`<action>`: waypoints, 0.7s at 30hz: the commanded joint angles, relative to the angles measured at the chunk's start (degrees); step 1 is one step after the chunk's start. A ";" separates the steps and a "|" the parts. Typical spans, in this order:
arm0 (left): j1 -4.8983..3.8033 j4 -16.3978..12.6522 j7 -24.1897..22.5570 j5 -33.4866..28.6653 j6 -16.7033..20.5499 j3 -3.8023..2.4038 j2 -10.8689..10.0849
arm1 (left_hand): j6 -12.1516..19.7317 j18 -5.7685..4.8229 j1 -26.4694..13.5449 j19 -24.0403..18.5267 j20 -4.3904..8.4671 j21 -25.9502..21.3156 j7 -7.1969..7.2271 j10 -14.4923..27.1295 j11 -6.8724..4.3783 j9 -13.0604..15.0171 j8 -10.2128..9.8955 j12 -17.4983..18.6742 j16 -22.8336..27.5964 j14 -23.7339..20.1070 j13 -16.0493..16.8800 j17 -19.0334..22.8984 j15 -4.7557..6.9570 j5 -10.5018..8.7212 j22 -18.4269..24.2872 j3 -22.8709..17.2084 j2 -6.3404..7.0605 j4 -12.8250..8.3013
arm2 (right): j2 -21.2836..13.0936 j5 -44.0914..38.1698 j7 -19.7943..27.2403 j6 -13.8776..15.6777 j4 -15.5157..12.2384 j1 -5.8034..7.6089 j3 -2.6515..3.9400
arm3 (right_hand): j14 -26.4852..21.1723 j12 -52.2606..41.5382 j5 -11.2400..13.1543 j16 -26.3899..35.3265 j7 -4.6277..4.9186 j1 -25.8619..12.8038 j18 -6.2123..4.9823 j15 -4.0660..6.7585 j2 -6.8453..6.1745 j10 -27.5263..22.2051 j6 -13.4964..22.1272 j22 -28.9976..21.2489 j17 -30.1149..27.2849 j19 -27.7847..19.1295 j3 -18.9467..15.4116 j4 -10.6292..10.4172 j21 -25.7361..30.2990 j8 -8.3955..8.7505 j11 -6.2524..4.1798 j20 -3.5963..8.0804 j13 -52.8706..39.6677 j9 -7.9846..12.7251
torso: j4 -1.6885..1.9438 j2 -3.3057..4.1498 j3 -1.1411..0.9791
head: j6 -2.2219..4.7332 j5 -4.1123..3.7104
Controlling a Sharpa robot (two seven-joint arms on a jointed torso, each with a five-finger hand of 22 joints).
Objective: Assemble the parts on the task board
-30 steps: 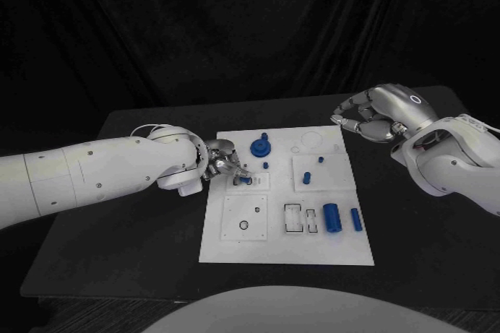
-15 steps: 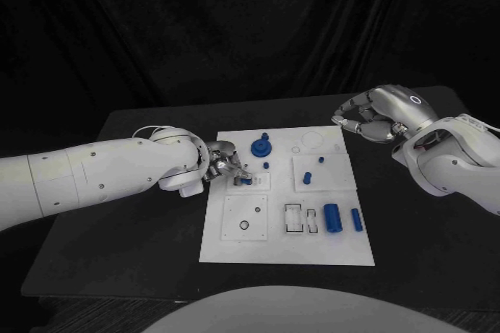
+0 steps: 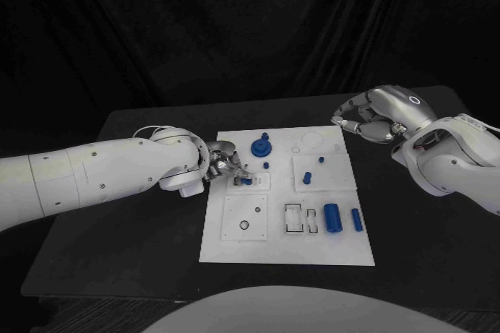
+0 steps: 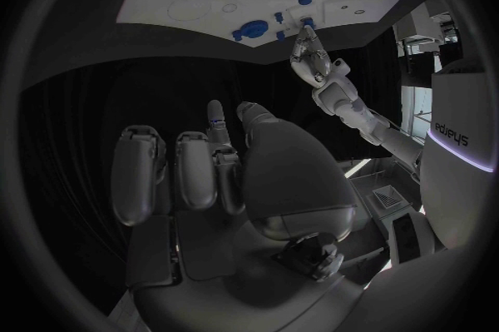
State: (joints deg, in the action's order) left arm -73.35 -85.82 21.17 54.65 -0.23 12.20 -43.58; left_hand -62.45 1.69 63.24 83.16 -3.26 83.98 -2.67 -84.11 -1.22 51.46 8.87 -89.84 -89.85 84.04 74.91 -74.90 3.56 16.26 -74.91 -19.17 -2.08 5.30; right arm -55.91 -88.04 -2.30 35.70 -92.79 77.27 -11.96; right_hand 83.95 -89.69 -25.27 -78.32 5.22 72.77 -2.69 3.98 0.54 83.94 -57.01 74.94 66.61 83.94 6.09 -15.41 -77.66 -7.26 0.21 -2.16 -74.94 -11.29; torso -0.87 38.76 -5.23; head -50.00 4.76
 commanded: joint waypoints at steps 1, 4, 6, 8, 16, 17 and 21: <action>0.17 -0.03 -0.71 -0.13 -0.61 0.02 0.10 | 0.13 0.52 -0.18 -0.27 -0.14 -0.32 0.04 -5.89 0.34 0.05 0.26 -0.16 -0.15 5.96 15.09 -15.10 -0.47 -0.14 -10.25 -0.33 -0.16 0.04 | -0.04 -0.05 -1.13 -0.19 -0.02 -0.11 0.05 | 2.23 0.31 -0.38 0.10 0.00 0.40 -0.17 -0.29 0.03 5.16 -0.01 11.23 -0.03 1.83 0.46 -0.01 0.16 0.20 0.38 -0.39 -12.75 -0.06 | 0.02 0.01 0.00 | 0.00 0.01; 0.17 -0.03 -0.71 -0.13 -0.61 0.02 0.10 | 0.13 0.52 -0.18 -0.27 -0.14 -0.32 0.04 -5.89 0.34 0.05 0.26 -0.16 -0.15 5.96 15.09 -15.10 -0.47 -0.14 -10.25 -0.33 -0.16 0.04 | -0.04 -0.05 -1.13 -0.19 -0.02 -0.11 0.05 | 2.23 0.31 -0.38 0.10 0.00 0.40 -0.17 -0.29 0.03 5.16 -0.01 11.23 -0.03 1.83 0.46 -0.01 0.16 0.20 0.38 -0.39 -12.75 -0.06 | 0.02 0.01 0.00 | 0.00 0.01; 0.17 -0.03 -0.71 -0.13 -0.61 0.02 0.10 | 0.13 0.52 -0.18 -0.27 -0.14 -0.32 0.04 -5.89 0.34 0.05 0.26 -0.16 -0.15 5.96 15.09 -15.10 -0.47 -0.14 -10.25 -0.33 -0.16 0.04 | -0.04 -0.05 -1.13 -0.19 -0.02 -0.11 0.05 | 2.23 0.31 -0.38 0.10 0.00 0.40 -0.17 -0.29 0.03 5.16 -0.01 11.23 -0.03 1.83 0.46 -0.01 0.16 0.20 0.38 -0.39 -12.75 -0.06 | 0.02 0.01 0.00 | 0.00 0.01; 0.20 0.30 -0.64 -0.13 -1.69 0.02 0.42 | 0.12 0.51 -0.45 -0.24 -0.15 -0.33 0.03 -5.89 0.35 0.18 0.26 -0.16 -0.15 5.96 15.09 -15.10 -0.48 -1.22 -10.29 -0.26 -0.17 0.16 | -0.05 -0.04 -1.45 -0.65 -0.02 -0.11 0.05 | 2.23 0.31 -0.38 0.10 0.00 0.40 -0.17 -0.29 0.03 5.16 -0.01 11.23 -0.03 1.83 0.46 -0.01 0.16 0.20 0.38 -0.39 -12.75 -0.06 | -0.14 -0.03 -0.02 | 0.00 0.17; 0.20 0.30 -0.67 -0.13 -1.39 0.02 0.37 | 0.45 0.63 -2.62 -0.69 -0.26 -0.77 -0.26 -5.89 0.60 0.11 -0.06 -0.16 -0.15 5.96 15.09 -15.10 -0.69 -4.15 -10.02 1.05 -0.02 1.87 | -0.03 -0.04 -1.67 -0.91 0.03 -0.11 0.05 | 2.18 0.37 -0.56 0.26 0.05 0.81 -0.21 -0.30 0.02 5.08 -0.02 11.18 -0.33 1.77 0.66 0.24 0.34 0.24 0.42 -0.39 -12.56 -0.10 | -0.11 -0.05 0.03 | 0.00 0.20; 0.20 0.30 -0.67 -0.13 -1.33 0.02 0.37 | 0.45 0.63 -2.62 -0.69 -0.26 -0.77 -0.26 -5.89 0.60 0.11 -0.06 -0.16 -0.15 5.96 15.09 -15.10 -0.69 -4.15 -10.02 1.05 -0.02 1.87 | -0.02 -0.04 -1.69 -0.94 0.04 -0.11 0.05 | 2.18 0.37 -0.56 0.26 0.05 0.81 -0.21 -0.30 0.02 5.08 -0.02 11.18 -0.33 1.77 0.66 0.24 0.34 0.24 0.42 -0.39 -12.56 -0.10 | -0.10 -0.07 0.03 | 0.00 0.20; 0.21 0.24 -0.70 -0.13 -0.90 0.02 0.35 | 0.37 0.62 -2.62 -0.62 -0.27 -0.71 -0.22 -5.89 0.60 0.13 -0.03 -0.16 -0.15 5.96 15.09 -15.10 -0.69 -4.22 -10.07 1.07 -0.08 1.89 | 0.04 -0.04 -1.80 -1.09 0.08 -0.13 0.05 | 2.18 0.38 -0.65 0.26 0.06 0.91 -0.21 -0.30 0.00 5.07 -0.01 11.17 -0.32 1.77 0.71 0.30 0.35 0.26 0.43 -0.40 -12.53 -0.10 | -0.07 -0.06 0.03 | 0.00 0.20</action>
State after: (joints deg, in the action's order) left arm -73.29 -85.47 21.20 54.64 -0.72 12.23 -43.27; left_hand -62.23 1.69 60.97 82.75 -3.67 83.38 -2.87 -83.90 -1.01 51.64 8.87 -89.84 -89.85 84.05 74.91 -74.90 3.15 12.26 -74.91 -18.12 -2.07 6.97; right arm -55.89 -88.00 -2.68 34.99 -92.74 77.27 -11.96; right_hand 83.95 -89.69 -25.69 -78.32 5.22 73.29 -2.69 3.98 0.49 83.94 -57.01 74.92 66.33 83.94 6.41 -15.09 -77.66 -7.26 0.21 -2.16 -74.92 -11.33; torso -0.97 38.72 -5.21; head -50.00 4.98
